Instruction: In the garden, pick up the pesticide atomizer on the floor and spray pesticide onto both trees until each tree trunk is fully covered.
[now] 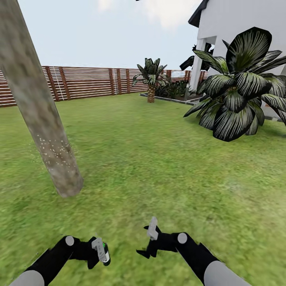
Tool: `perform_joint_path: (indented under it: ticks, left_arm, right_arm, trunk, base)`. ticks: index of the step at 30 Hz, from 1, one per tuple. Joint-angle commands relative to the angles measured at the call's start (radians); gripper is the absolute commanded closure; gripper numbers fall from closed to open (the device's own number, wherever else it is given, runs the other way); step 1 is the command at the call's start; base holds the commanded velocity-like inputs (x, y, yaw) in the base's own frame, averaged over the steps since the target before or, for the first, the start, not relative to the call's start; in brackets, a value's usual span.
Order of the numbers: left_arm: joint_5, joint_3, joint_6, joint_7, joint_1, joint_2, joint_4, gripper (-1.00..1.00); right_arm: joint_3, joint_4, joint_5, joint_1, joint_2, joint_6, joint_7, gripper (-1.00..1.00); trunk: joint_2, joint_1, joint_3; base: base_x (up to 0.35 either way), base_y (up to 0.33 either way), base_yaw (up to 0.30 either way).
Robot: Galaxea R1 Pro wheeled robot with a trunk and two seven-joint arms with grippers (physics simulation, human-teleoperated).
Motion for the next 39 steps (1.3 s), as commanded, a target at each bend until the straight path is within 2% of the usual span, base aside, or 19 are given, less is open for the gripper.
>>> perform_joint_path:
  ticks: [1, 4, 9, 10, 13, 16, 19, 22, 24, 26, 37, 39]
  left_arm:
    - [-0.008, -0.013, -0.001, -0.008, -0.002, -0.007, -0.003, 1.00]
    - [-0.013, -0.033, -0.001, -0.009, -0.002, -0.021, -0.003, 1.00]
    - [-0.023, -0.051, -0.002, -0.012, -0.004, -0.024, -0.003, 1.00]
    - [-0.032, -0.062, -0.003, -0.012, -0.004, -0.023, -0.003, 1.00]
    - [-0.040, -0.076, -0.004, -0.014, -0.004, -0.023, -0.003, 1.00]
    - [-0.049, -0.080, -0.004, -0.050, -0.004, -0.026, -0.006, 1.00]
    - [-0.058, -0.080, -0.013, -0.065, -0.004, -0.052, -0.014, 1.00]
    - [-0.093, -0.080, -0.018, -0.066, -0.004, -0.086, -0.015, 1.00]
    - [-0.103, -0.079, -0.019, -0.066, -0.004, -0.103, -0.018, 1.00]
    - [-0.107, -0.079, -0.018, -0.066, -0.005, -0.116, -0.038, 1.00]
    - [-0.110, -0.079, -0.017, -0.063, -0.005, -0.118, -0.051, 1.00]
    - [-0.109, -0.078, -0.018, -0.061, -0.005, -0.119, -0.058, 1.00]
  right_arm:
    - [0.000, -0.019, 0.012, 0.000, 0.004, -0.005, 0.020, -1.00]
    - [0.001, -0.051, 0.011, 0.000, 0.005, -0.003, 0.050, -1.00]
    - [0.001, -0.058, 0.011, -0.001, 0.005, -0.002, 0.055, -1.00]
    - [0.001, -0.058, 0.011, -0.002, 0.005, -0.002, 0.055, 1.00]
    - [0.001, -0.058, 0.011, -0.002, 0.005, -0.001, 0.057, 1.00]
    - [0.001, -0.058, 0.012, -0.002, 0.005, -0.001, 0.059, 1.00]
    - [0.001, -0.058, 0.013, -0.002, 0.005, -0.001, 0.059, 1.00]
    - [0.001, -0.058, 0.013, -0.002, 0.006, -0.001, 0.059, 1.00]
    - [0.001, -0.058, 0.013, -0.002, 0.008, -0.001, 0.059, 1.00]
    - [0.001, -0.057, 0.013, -0.002, 0.018, -0.001, 0.059, 1.00]
    - [0.005, -0.055, 0.012, -0.002, 0.022, -0.001, 0.059, 1.00]
    - [0.006, -0.054, 0.012, -0.002, 0.030, -0.001, 0.059, 1.00]
  trunk:
    - [0.000, 0.000, -0.001]
    - [0.000, 0.000, -0.001]
    - [0.000, 0.000, -0.001]
    - [0.000, 0.000, -0.001]
    - [0.000, 0.000, -0.001]
    - [0.000, 0.000, -0.001]
    - [0.000, 0.000, -0.001]
    - [0.000, 0.000, -0.001]
    - [0.000, 0.000, -0.001]
    - [0.000, 0.000, -0.001]
    - [0.000, 0.000, -0.001]
    - [0.000, 0.000, -0.001]
  base:
    - [0.000, 0.000, 0.000]
    - [0.000, 0.000, 0.000]
    - [0.000, 0.000, 0.000]
    - [0.000, 0.000, 0.000]
    - [0.000, 0.000, 0.000]
    - [0.000, 0.000, 0.000]
    - [0.000, 0.000, 0.000]
    - [0.000, 0.000, 0.000]
    - [0.000, 0.000, 0.000]
    - [0.000, 0.000, 0.000]
    - [0.000, 0.000, 0.000]
    - [0.000, 0.000, 0.000]
